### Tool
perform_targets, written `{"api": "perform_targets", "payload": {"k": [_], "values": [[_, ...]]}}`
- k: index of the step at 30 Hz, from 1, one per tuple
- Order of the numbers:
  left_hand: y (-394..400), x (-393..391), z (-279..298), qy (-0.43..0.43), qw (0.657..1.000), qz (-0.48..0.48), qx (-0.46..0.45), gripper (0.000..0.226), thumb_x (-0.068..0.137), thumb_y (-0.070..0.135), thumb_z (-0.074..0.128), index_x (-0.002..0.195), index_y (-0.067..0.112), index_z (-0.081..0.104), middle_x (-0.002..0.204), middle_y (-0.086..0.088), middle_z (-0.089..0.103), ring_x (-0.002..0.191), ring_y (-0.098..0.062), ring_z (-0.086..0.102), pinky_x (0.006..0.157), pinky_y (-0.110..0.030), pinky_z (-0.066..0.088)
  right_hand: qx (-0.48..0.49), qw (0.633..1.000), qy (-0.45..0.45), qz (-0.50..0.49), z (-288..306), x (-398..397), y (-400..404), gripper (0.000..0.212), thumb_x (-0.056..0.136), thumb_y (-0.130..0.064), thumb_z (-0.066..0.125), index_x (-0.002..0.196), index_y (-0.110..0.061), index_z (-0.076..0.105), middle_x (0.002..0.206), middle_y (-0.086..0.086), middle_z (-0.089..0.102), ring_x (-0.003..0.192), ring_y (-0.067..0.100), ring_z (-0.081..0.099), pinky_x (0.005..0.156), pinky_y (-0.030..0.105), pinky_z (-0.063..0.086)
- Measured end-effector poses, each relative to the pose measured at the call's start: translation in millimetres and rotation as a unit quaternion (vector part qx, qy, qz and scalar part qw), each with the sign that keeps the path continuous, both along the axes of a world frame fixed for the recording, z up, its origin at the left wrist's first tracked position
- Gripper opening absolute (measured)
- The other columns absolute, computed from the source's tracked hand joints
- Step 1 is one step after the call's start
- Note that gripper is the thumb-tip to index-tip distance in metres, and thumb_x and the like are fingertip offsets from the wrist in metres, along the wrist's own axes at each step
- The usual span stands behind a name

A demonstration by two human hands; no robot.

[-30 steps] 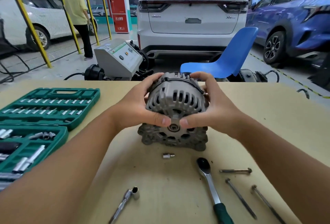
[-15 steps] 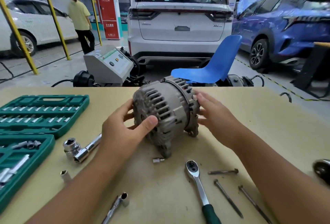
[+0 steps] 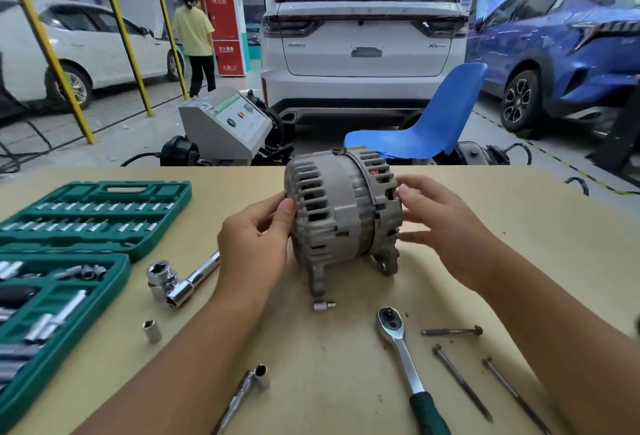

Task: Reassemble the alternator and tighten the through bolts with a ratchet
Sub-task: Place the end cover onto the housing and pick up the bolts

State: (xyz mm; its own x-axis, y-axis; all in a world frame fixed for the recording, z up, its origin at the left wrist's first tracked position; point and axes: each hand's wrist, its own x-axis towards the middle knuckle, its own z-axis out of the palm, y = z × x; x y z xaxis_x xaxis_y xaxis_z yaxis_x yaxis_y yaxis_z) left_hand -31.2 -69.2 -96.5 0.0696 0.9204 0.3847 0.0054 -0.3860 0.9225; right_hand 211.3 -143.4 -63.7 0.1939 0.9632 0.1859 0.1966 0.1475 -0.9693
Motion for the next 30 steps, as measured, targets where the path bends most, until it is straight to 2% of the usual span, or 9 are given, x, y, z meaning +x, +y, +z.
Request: {"api": "perform_targets", "payload": {"k": [4,8,11,14,16,19,23,27,30], "values": [[-18,-3,10,0.033,0.992,-0.113,0.038,0.049,0.087,0.07,0.067,0.128,0.043,0.069,0.123,0.011,0.074,0.12,-0.01,0.068,0.1,-0.042,0.056,-0.03,0.988,0.09,0.119,-4,2,11,0.043,0.101,-0.047,0.051,0.144,-0.049,0.05,0.138,-0.009,0.064,0.12,0.017,0.065,0.09,0.04,0.054],[-22,5,5,0.105,0.989,-0.078,0.062,0.067,0.074,0.063,0.079,0.136,0.05,0.056,0.13,0.011,0.066,0.126,-0.009,0.061,0.103,-0.042,0.054,-0.036,0.97,0.157,0.183,-6,1,12,0.042,0.103,-0.043,0.05,0.144,-0.035,0.057,0.138,0.004,0.063,0.112,0.018,0.066,0.082,0.032,0.057],[-13,1,6,0.086,0.987,-0.124,0.052,0.062,0.079,0.054,0.079,0.136,0.051,0.055,0.132,0.014,0.067,0.125,-0.003,0.062,0.1,-0.023,0.053,-0.023,0.974,0.166,0.153,-7,-3,7,0.04,0.104,-0.037,0.052,0.143,-0.032,0.058,0.132,0.005,0.068,0.111,0.019,0.069,0.082,0.033,0.058],[-3,-8,10,0.067,0.98,-0.183,0.032,0.066,0.09,0.037,0.075,0.151,0.031,0.051,0.135,0.015,0.069,0.127,-0.006,0.063,0.105,-0.028,0.053,-0.007,0.989,0.126,0.077,-10,-10,3,0.042,0.1,-0.04,0.056,0.141,-0.036,0.058,0.125,-0.001,0.072,0.111,0.017,0.071,0.08,0.035,0.061],[-5,-7,8,0.085,0.986,-0.13,0.064,0.062,0.092,0.037,0.071,0.151,0.032,0.051,0.131,0.018,0.07,0.124,-0.005,0.065,0.103,-0.031,0.055,-0.002,0.996,0.085,0.002,-14,-17,3,0.033,0.107,-0.039,0.049,0.137,-0.038,0.061,0.119,-0.008,0.074,0.105,0.014,0.073,0.079,0.037,0.063],[-23,7,8,0.103,0.99,0.005,0.096,0.07,0.086,0.056,0.07,0.151,0.042,0.046,0.132,0.019,0.065,0.121,-0.007,0.063,0.097,-0.041,0.058,0.004,0.992,0.04,-0.118,-16,-20,9,0.024,0.108,-0.021,0.051,0.121,-0.023,0.071,0.102,-0.004,0.078,0.094,0.017,0.076,0.079,0.041,0.062],[-48,45,25,0.255,0.957,0.115,0.077,0.139,0.047,0.097,0.065,0.159,0.038,0.009,0.149,0.005,0.039,0.137,-0.02,0.041,0.098,-0.037,0.045,0.03,0.985,-0.096,-0.143,-15,-15,13,0.011,0.102,-0.025,0.063,0.1,-0.021,0.073,0.085,-0.003,0.075,0.077,0.013,0.073,0.074,0.047,0.062],[-43,65,31,0.357,0.919,0.157,0.065,0.153,0.036,0.098,0.069,0.159,0.033,0.005,0.144,-0.006,0.032,0.13,-0.031,0.04,0.093,-0.047,0.052,0.038,0.971,-0.177,-0.159,-15,-9,13,0.014,0.099,-0.035,0.065,0.09,-0.025,0.069,0.08,-0.006,0.069,0.077,0.017,0.067,0.078,0.052,0.059],[-23,53,26,0.37,0.915,0.127,0.098,0.147,0.036,0.091,0.071,0.157,0.039,0.006,0.136,0.0,0.033,0.126,-0.025,0.042,0.087,-0.035,0.044,0.046,0.976,-0.167,-0.134,-15,-4,8,0.021,0.095,-0.037,0.071,0.08,-0.023,0.065,0.068,-0.007,0.067,0.058,0.015,0.068,0.067,0.048,0.061]]}}
